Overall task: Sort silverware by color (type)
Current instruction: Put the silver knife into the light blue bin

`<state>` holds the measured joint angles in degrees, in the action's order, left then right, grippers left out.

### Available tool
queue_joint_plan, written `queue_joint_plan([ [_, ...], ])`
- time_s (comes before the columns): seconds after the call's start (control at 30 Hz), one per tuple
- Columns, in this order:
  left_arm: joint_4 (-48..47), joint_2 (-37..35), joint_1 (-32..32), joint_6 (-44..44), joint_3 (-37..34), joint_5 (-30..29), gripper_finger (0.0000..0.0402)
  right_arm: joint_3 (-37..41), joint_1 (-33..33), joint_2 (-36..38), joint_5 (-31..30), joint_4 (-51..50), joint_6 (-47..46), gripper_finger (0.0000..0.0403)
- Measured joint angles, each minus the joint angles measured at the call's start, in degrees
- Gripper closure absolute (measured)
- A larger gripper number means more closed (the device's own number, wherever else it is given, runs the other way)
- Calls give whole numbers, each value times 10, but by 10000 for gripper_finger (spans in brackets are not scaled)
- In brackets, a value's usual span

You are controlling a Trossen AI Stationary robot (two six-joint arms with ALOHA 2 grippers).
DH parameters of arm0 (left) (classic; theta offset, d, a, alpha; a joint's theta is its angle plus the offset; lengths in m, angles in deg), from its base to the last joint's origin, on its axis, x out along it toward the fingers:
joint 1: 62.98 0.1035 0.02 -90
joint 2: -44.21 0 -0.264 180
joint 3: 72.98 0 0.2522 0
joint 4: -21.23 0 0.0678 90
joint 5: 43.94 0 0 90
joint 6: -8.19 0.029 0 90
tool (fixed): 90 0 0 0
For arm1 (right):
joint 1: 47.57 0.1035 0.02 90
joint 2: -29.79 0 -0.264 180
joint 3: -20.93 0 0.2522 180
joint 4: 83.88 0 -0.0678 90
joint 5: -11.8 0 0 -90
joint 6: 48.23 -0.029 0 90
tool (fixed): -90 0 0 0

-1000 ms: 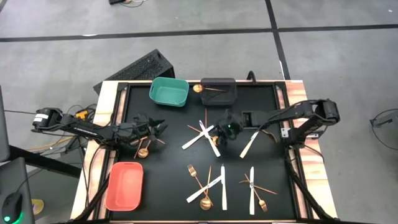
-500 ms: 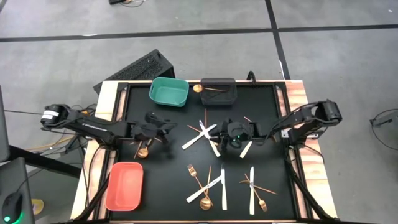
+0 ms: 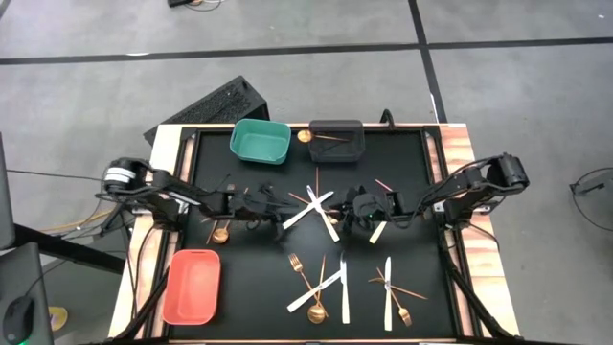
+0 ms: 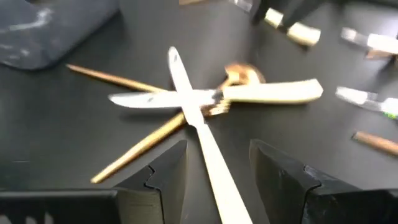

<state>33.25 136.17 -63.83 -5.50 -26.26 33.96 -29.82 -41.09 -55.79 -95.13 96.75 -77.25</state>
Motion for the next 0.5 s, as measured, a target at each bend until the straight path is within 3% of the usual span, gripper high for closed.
queue_joint_plan([
  [0.27, -58, 115, 0, 13, 86, -11, 242, 0, 18, 6, -14, -32, -12, 258],
  [0.5, -48, 156, 6, 8, 103, -21, 259, 0, 36, 6, -38, -88, -40, 258],
])
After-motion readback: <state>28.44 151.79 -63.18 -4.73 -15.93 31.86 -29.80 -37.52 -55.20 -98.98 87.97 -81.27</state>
